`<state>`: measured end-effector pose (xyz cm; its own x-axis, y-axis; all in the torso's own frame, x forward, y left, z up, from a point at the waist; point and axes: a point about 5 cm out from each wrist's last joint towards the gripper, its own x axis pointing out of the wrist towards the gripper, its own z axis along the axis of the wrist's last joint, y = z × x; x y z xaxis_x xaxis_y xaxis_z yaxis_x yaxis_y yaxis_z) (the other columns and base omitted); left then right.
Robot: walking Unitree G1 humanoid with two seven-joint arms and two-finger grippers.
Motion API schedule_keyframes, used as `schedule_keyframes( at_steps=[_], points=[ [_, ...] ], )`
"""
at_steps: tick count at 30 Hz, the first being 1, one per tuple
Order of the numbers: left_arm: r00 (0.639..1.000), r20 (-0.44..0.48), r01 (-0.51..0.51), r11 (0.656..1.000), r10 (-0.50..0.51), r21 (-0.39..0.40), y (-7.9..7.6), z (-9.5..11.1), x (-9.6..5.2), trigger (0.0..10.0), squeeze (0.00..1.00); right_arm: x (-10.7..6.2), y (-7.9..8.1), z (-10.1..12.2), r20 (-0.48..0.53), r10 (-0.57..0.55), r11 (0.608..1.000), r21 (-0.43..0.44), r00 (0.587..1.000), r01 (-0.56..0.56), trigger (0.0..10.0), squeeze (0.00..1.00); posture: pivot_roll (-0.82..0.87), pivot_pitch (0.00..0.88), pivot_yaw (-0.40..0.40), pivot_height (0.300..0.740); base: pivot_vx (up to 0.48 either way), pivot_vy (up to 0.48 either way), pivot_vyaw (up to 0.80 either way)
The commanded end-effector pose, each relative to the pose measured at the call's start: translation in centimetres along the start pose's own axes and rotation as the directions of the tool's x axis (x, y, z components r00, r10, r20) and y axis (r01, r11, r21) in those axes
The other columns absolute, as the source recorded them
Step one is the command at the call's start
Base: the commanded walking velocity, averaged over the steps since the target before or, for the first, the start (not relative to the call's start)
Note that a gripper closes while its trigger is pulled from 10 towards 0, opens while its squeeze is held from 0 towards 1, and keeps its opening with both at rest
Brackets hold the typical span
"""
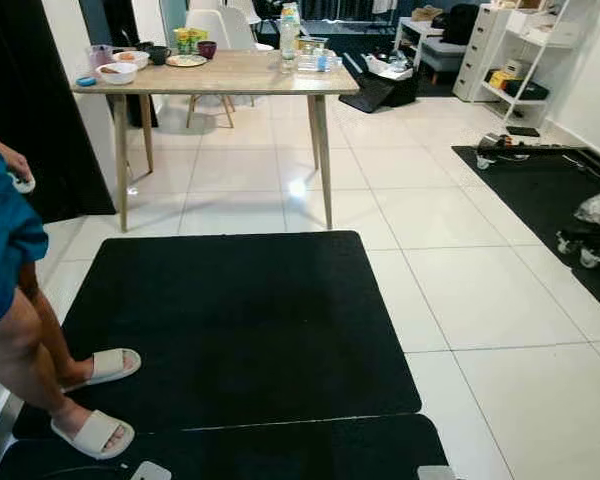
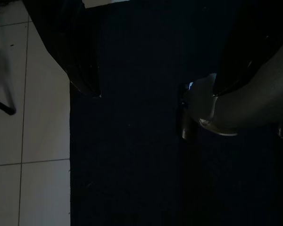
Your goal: Restocking fridge
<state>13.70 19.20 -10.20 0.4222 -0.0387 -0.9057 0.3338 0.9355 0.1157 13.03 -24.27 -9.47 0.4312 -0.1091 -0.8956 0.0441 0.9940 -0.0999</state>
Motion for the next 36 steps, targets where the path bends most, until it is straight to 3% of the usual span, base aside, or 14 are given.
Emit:
schedule_keyframes(
  at_steps=[1, 12, 22, 36],
  points=[
    [0.999, -0.043, 0.005, 1.000, -0.005, -0.006, 0.3, -1.3, -0.2, 10.0, 0.00, 0.0, 0.1, -0.2, -0.006, 0.005, 1.000, 0.010, 1.000, -0.005, 10.0, 0.00, 0.02, 0.000, -0.007, 0.740, 0.000, 0.000, 0.00],
    [0.999, -0.035, 0.012, 0.997, -0.010, 0.075, 0.6, -0.6, -0.2, 10.0, 0.00, 0.0, 0.2, -0.5, -0.021, 0.014, 1.000, -0.023, 1.000, -0.014, 10.0, 0.00, 0.02, 0.000, -0.016, 0.740, 0.000, 0.000, 0.00],
    [0.999, -0.032, 0.027, 0.999, -0.026, 0.046, 0.1, -0.4, -0.1, 10.0, 0.00, 0.1, 0.0, 0.8, 0.005, 0.016, 0.999, -0.037, 1.000, -0.016, 10.0, 0.00, 0.00, 0.000, -0.007, 0.740, 0.000, 0.000, 0.00],
    [0.998, -0.045, 0.045, 0.998, -0.044, 0.040, -0.4, -0.6, 0.0, 10.0, 0.00, 0.1, 0.5, 0.4, -0.008, 0.032, 0.999, -0.037, 0.999, -0.032, 10.0, 0.00, -0.01, 0.000, -0.005, 0.740, 0.311, 0.000, 0.00]
  ],
)
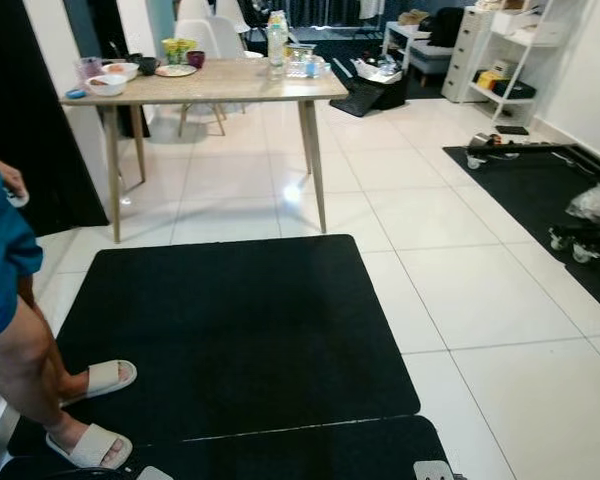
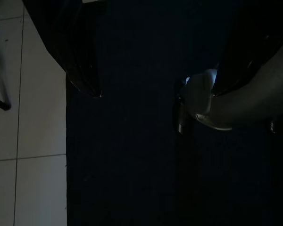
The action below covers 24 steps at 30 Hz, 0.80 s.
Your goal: Restocking fridge
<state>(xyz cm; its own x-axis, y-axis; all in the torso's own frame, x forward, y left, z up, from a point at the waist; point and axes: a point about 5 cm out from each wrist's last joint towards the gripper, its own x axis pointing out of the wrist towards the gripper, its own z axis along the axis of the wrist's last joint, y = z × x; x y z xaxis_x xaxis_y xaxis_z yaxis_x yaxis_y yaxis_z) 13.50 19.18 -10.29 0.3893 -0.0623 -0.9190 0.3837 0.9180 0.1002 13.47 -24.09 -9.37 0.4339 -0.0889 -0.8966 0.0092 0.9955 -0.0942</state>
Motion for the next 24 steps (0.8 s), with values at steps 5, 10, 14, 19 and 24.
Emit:
schedule_keyframes(
  at_steps=[5, 10, 14, 19, 24],
  points=[
    [1.000, -0.024, 0.011, 1.000, -0.011, -0.002, -0.52, -0.52, 0.02, 10.0, 0.00, 0.07, 0.45, -0.06, -0.010, 0.015, 1.000, -0.009, 1.000, -0.015, 10.0, 0.00, -0.02, 0.000, -0.007, 0.740, 0.339, 0.000, 0.00],
    [1.000, -0.026, 0.011, 1.000, -0.011, -0.002, -0.59, -0.57, 0.02, 10.0, 0.00, 0.07, 0.48, -0.08, -0.010, 0.017, 1.000, -0.010, 1.000, -0.017, 10.0, 0.00, -0.02, 0.000, -0.007, 0.740, 0.342, 0.000, 0.00],
    [0.999, -0.030, 0.014, 1.000, -0.014, -0.003, -0.67, -0.77, -0.01, 10.0, 0.00, 0.06, 0.52, -0.17, -0.012, 0.018, 1.000, -0.012, 1.000, -0.019, 10.0, 0.00, -0.02, 0.000, -0.010, 0.740, 0.343, 0.000, 0.00],
    [0.999, -0.038, 0.016, 1.000, -0.017, -0.003, -0.80, -1.20, -0.07, 10.0, 0.00, 0.05, 0.55, -0.33, -0.015, 0.019, 1.000, -0.006, 1.000, -0.019, 10.0, 0.00, -0.01, 0.000, -0.010, 0.740, 0.341, 0.000, 0.00],
    [0.999, -0.040, 0.018, 1.000, -0.018, -0.001, -0.86, -1.30, -0.08, 10.0, 0.00, 0.04, 0.61, -0.44, -0.017, 0.020, 1.000, -0.003, 1.000, -0.020, 10.0, 0.00, -0.01, 0.000, -0.010, 0.740, 0.341, 0.000, 0.00]
  ],
)
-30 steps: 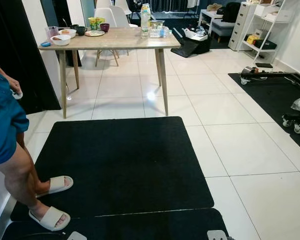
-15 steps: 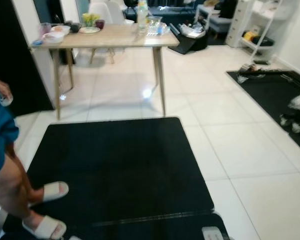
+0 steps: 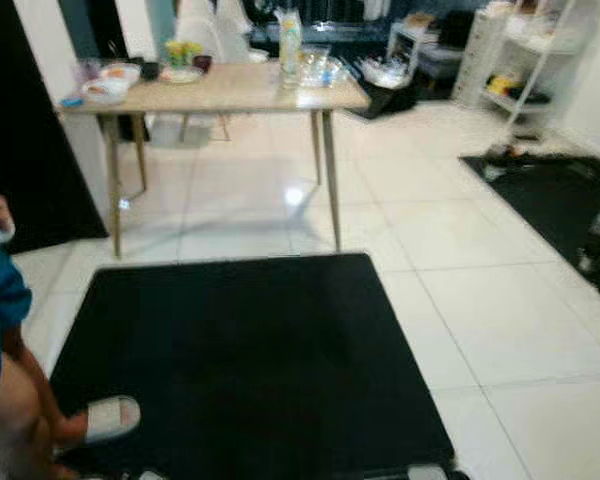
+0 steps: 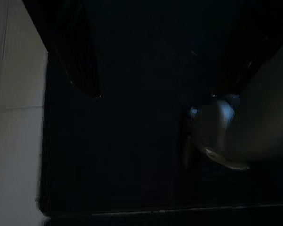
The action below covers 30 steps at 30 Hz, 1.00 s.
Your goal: Restocking fridge
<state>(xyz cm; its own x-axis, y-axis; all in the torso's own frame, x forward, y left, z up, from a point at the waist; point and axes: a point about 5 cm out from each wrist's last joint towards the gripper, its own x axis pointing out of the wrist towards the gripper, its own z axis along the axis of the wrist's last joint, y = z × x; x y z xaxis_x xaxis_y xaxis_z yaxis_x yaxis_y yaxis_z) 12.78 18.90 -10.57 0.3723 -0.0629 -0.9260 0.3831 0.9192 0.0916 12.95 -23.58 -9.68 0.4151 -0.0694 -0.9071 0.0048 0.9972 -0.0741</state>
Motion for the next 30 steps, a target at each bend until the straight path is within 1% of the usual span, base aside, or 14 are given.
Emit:
schedule_keyframes(
  at_steps=[1, 7, 15, 30],
  points=[
    [1.000, -0.023, 0.010, 1.000, -0.010, 0.003, -0.29, -0.70, -0.06, 10.0, 0.00, 0.03, 0.07, 0.14, 0.004, 0.000, 1.000, -0.008, 1.000, 0.000, 10.0, 0.00, -0.01, 0.000, -0.010, 0.740, 0.341, 0.000, 0.00],
    [1.000, -0.012, 0.015, 1.000, -0.015, 0.003, -0.40, -0.35, 0.00, 10.0, 0.00, 0.03, 0.21, -0.07, -0.008, 0.004, 1.000, -0.017, 1.000, -0.005, 10.0, 0.00, -0.01, 0.000, -0.011, 0.740, 0.342, 0.000, 0.00],
    [1.000, -0.001, 0.020, 1.000, -0.020, -0.002, -0.44, 0.02, 0.05, 10.0, 0.00, 0.05, 0.40, -0.17, -0.015, 0.013, 1.000, -0.027, 1.000, -0.013, 10.0, 0.00, -0.01, 0.000, -0.015, 0.740, 0.342, 0.000, -0.79],
    [1.000, -0.004, 0.015, 1.000, -0.015, 0.004, -0.10, -0.29, -0.05, 10.0, 0.00, 0.08, 0.52, 0.05, -0.001, 0.013, 0.999, -0.031, 1.000, -0.013, 10.0, 0.00, 0.00, 0.000, -0.013, 0.740, 0.338, 0.000, 0.00]
  ],
)
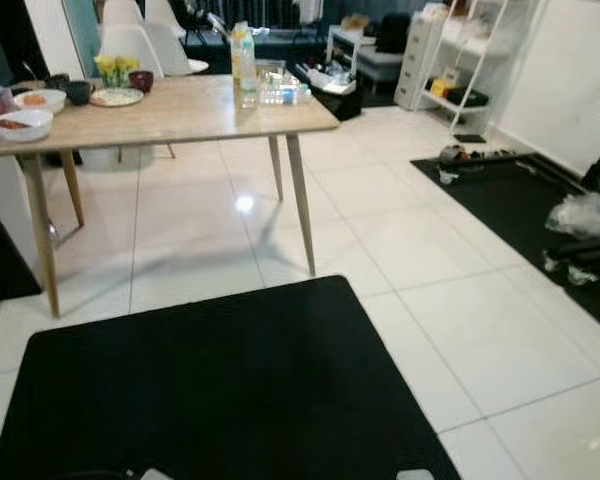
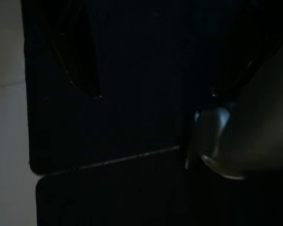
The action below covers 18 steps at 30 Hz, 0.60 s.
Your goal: Restocking fridge
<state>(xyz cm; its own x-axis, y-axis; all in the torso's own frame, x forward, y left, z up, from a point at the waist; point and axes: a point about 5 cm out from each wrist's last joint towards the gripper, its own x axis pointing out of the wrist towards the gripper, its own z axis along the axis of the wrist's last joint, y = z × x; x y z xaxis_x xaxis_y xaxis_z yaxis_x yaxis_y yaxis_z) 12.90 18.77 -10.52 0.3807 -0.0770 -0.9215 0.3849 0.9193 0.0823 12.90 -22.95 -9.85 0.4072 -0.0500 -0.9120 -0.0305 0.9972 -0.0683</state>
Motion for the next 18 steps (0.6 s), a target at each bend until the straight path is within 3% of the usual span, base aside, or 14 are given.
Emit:
schedule_keyframes(
  at_steps=[1, 18],
  points=[
    [1.000, -0.019, 0.006, 1.000, -0.006, 0.005, -0.03, -0.46, -0.06, 10.0, 0.00, -0.01, -0.13, 0.15, 0.007, -0.007, 1.000, -0.002, 1.000, 0.007, 10.0, 0.00, 0.00, 0.000, -0.013, 0.740, 0.334, 0.000, 0.00],
    [1.000, -0.024, 0.002, 1.000, -0.002, 0.011, 0.24, -0.59, -0.12, 10.0, 0.00, -0.01, 0.05, 0.11, 0.016, 0.013, 1.000, 0.017, 1.000, -0.013, 10.0, 0.00, 0.01, 0.000, -0.018, 0.740, 0.337, 0.000, 0.00]
  ],
)
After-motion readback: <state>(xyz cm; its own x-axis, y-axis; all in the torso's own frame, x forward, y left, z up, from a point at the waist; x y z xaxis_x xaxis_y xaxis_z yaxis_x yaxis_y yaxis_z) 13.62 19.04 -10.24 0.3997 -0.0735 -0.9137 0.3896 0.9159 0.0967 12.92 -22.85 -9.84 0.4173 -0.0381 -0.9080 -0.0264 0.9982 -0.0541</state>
